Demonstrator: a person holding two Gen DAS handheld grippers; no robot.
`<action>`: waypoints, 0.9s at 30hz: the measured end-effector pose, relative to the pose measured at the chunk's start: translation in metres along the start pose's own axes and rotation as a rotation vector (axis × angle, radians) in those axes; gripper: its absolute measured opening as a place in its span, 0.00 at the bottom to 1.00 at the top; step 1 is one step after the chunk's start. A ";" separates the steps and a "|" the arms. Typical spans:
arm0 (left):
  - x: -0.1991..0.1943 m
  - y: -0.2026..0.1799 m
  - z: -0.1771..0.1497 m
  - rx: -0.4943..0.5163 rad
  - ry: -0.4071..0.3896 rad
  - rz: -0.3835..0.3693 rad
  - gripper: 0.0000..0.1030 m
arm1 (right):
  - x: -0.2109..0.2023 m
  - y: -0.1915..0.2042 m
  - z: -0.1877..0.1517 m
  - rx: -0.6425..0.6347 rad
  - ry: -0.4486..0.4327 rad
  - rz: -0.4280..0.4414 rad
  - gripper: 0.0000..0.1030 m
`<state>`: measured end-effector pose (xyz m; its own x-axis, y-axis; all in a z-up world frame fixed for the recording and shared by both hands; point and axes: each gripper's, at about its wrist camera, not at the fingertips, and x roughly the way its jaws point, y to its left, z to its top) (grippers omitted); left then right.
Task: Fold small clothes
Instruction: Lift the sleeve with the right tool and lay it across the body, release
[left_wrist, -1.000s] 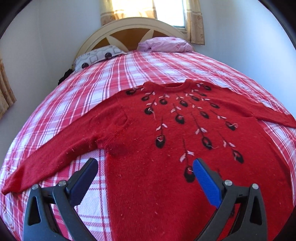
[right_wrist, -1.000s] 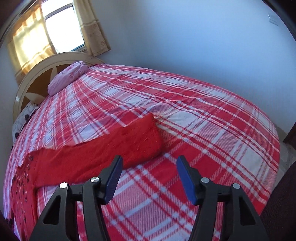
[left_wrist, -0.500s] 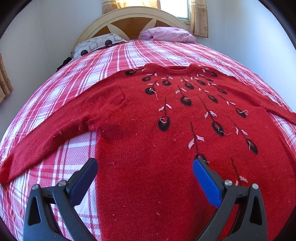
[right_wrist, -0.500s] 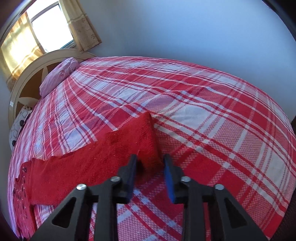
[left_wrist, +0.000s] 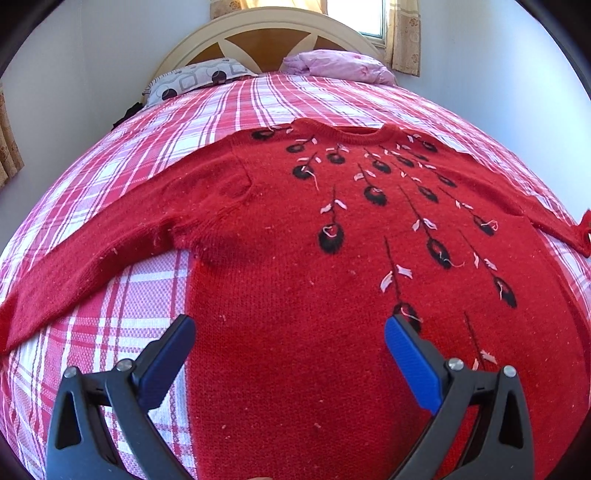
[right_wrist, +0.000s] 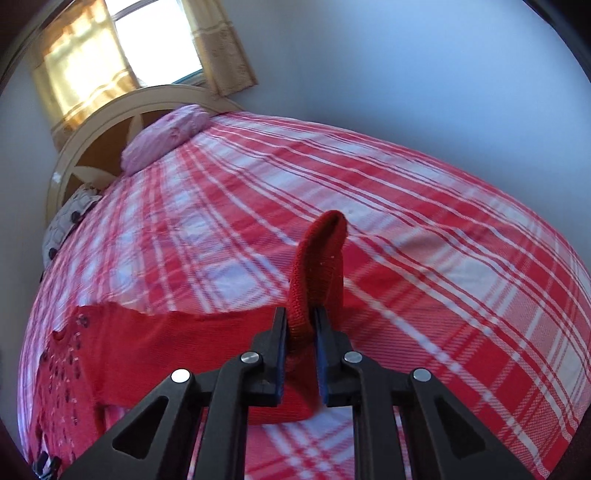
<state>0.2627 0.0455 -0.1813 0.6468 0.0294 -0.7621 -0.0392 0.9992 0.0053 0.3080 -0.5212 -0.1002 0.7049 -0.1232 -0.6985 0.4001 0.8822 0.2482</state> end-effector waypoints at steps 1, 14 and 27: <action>0.001 0.000 0.000 -0.002 0.003 -0.007 1.00 | -0.003 0.013 0.002 -0.027 -0.006 0.016 0.13; 0.003 0.008 -0.001 -0.042 0.012 -0.053 1.00 | -0.027 0.195 -0.019 -0.369 -0.036 0.211 0.12; 0.007 0.009 -0.002 -0.041 0.043 -0.094 1.00 | 0.002 0.328 -0.124 -0.680 0.060 0.359 0.12</action>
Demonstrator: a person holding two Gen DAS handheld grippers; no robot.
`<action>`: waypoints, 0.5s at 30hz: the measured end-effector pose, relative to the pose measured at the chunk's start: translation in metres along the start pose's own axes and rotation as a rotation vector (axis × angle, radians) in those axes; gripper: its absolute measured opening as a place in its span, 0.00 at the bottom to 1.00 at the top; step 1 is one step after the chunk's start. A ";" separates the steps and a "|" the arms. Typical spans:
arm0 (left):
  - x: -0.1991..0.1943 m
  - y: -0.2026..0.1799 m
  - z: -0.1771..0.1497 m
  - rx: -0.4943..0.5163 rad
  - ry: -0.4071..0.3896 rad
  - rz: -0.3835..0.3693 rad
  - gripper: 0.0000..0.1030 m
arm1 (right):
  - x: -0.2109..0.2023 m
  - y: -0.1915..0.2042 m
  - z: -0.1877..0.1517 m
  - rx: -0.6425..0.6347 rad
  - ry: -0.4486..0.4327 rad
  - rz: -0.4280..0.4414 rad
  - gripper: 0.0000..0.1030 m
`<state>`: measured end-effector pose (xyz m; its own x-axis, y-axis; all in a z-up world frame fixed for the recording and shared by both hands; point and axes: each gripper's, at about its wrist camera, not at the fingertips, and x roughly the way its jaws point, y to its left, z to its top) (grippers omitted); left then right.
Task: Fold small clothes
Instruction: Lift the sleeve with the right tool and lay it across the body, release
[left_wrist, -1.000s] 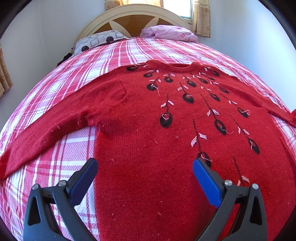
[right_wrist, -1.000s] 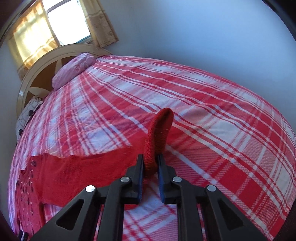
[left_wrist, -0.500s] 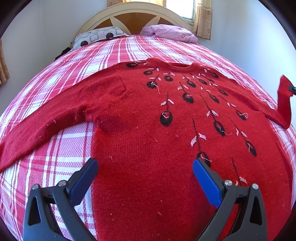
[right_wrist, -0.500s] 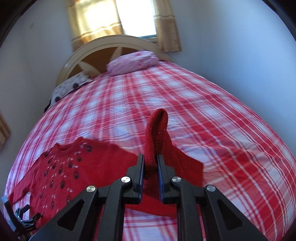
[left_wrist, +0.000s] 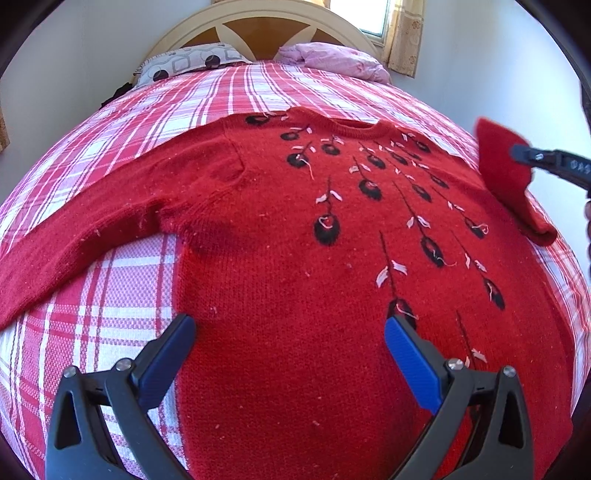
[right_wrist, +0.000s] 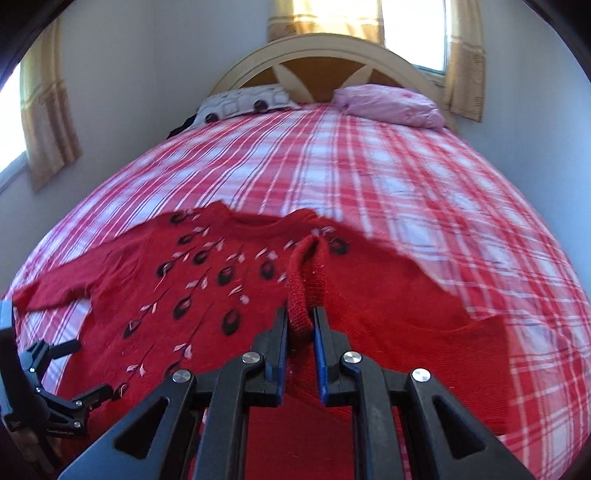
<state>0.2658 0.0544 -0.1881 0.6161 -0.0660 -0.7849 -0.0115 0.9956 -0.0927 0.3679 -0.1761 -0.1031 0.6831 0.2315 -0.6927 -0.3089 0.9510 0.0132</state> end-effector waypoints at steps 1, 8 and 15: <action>0.000 -0.001 0.000 0.006 0.002 0.003 1.00 | 0.007 0.006 -0.004 -0.015 0.007 0.002 0.12; 0.004 -0.008 -0.001 0.057 0.025 0.013 1.00 | 0.018 0.006 -0.032 -0.015 0.066 0.079 0.43; -0.021 -0.018 0.015 0.090 -0.001 0.007 1.00 | -0.066 -0.046 -0.075 0.083 -0.048 0.012 0.59</action>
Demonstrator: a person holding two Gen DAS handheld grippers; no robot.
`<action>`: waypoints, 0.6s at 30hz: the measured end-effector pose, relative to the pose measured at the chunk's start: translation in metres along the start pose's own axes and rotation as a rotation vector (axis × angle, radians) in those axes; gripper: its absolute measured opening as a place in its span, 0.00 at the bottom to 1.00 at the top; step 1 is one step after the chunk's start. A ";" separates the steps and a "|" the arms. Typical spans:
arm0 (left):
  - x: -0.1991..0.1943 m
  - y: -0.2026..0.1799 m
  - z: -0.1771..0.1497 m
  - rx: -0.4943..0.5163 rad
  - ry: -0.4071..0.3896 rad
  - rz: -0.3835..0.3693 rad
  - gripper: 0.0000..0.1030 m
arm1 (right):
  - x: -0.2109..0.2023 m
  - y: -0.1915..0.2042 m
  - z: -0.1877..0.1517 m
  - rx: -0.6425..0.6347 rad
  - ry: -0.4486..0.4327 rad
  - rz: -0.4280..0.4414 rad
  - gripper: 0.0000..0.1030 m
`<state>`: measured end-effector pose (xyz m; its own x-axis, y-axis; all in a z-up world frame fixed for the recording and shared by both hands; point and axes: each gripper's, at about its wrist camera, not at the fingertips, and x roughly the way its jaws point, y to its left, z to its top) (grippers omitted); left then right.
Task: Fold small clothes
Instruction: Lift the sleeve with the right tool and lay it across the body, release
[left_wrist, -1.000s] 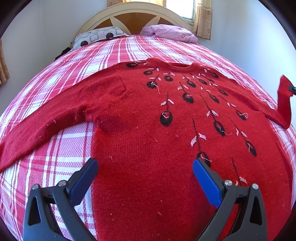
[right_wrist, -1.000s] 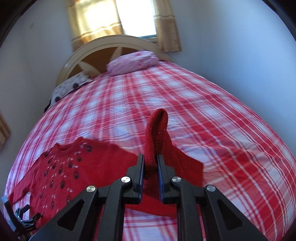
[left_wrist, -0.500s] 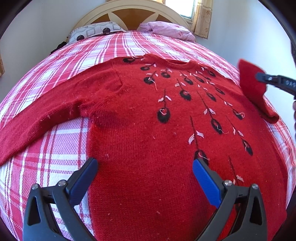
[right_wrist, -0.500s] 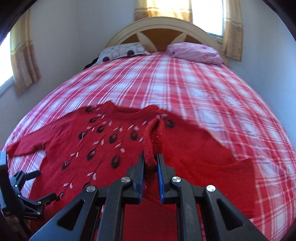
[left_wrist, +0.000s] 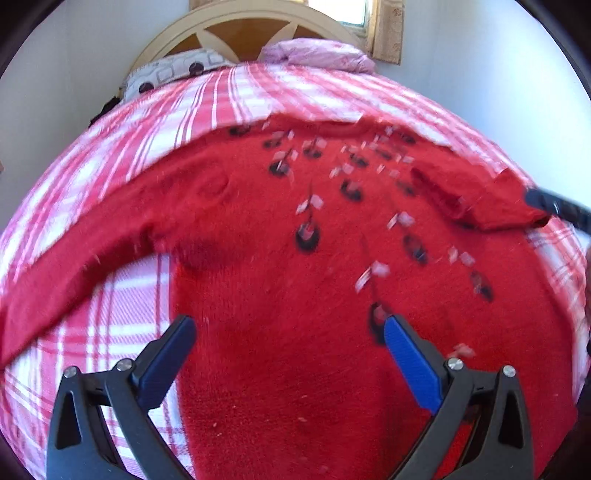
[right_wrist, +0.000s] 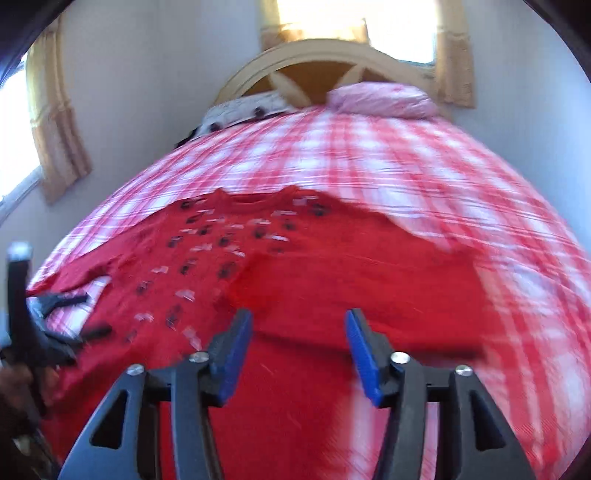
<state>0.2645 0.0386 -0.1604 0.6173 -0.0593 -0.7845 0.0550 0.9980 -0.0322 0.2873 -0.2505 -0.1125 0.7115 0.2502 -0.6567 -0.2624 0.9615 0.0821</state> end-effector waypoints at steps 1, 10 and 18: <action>-0.006 -0.004 0.008 0.011 -0.011 -0.016 1.00 | -0.009 -0.006 -0.010 0.002 -0.006 -0.045 0.59; 0.004 -0.076 0.079 0.088 0.049 -0.209 0.87 | -0.025 -0.032 -0.061 0.088 -0.085 -0.134 0.60; 0.072 -0.115 0.096 -0.021 0.167 -0.284 0.73 | -0.026 -0.036 -0.069 0.091 -0.098 -0.117 0.60</action>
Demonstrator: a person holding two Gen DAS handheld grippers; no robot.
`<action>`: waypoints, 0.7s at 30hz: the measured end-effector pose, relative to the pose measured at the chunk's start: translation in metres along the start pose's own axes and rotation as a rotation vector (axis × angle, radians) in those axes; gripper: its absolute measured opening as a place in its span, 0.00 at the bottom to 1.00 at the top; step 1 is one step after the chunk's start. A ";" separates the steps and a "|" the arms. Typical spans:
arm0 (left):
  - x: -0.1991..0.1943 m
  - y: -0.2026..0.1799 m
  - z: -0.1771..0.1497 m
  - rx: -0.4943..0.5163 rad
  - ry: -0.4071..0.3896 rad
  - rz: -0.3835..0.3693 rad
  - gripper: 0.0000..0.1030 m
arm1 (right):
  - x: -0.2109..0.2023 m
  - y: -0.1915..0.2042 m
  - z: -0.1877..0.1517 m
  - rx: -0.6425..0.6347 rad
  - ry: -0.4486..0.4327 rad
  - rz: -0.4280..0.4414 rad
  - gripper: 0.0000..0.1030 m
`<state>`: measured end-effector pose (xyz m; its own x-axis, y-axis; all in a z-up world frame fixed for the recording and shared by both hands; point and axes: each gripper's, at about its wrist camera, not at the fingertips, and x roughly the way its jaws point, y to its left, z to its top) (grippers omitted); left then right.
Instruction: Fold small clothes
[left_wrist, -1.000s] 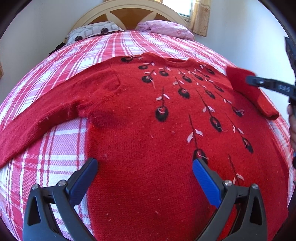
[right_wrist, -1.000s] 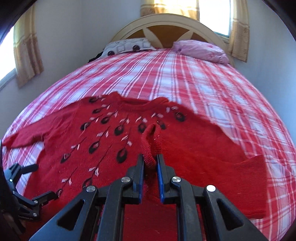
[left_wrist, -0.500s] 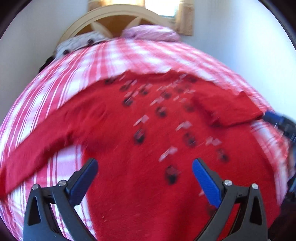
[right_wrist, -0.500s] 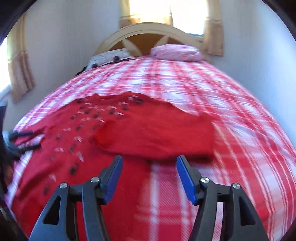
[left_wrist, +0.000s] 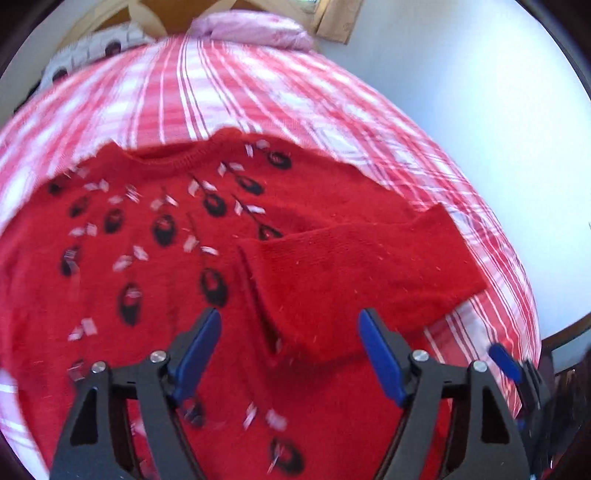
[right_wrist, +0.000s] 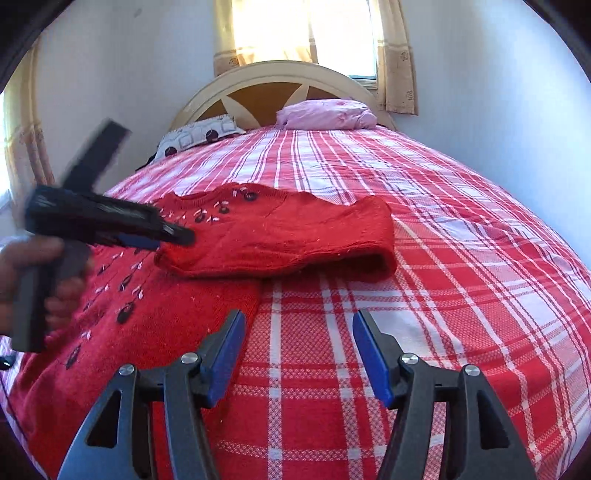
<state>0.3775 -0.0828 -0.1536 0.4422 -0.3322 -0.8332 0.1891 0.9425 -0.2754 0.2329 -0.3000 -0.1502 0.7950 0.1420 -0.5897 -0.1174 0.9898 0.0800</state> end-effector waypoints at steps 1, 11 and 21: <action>0.008 0.000 0.002 -0.010 0.011 0.012 0.70 | 0.000 -0.001 -0.001 0.006 0.003 -0.001 0.60; 0.020 -0.002 0.013 0.005 0.008 0.042 0.12 | 0.010 -0.007 -0.002 0.029 0.032 -0.015 0.60; -0.045 0.026 0.022 -0.018 -0.140 -0.008 0.10 | 0.009 -0.004 -0.005 0.018 0.027 -0.022 0.60</action>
<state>0.3822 -0.0443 -0.1129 0.5586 -0.3404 -0.7564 0.1778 0.9399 -0.2916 0.2373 -0.3030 -0.1601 0.7807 0.1202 -0.6133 -0.0891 0.9927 0.0811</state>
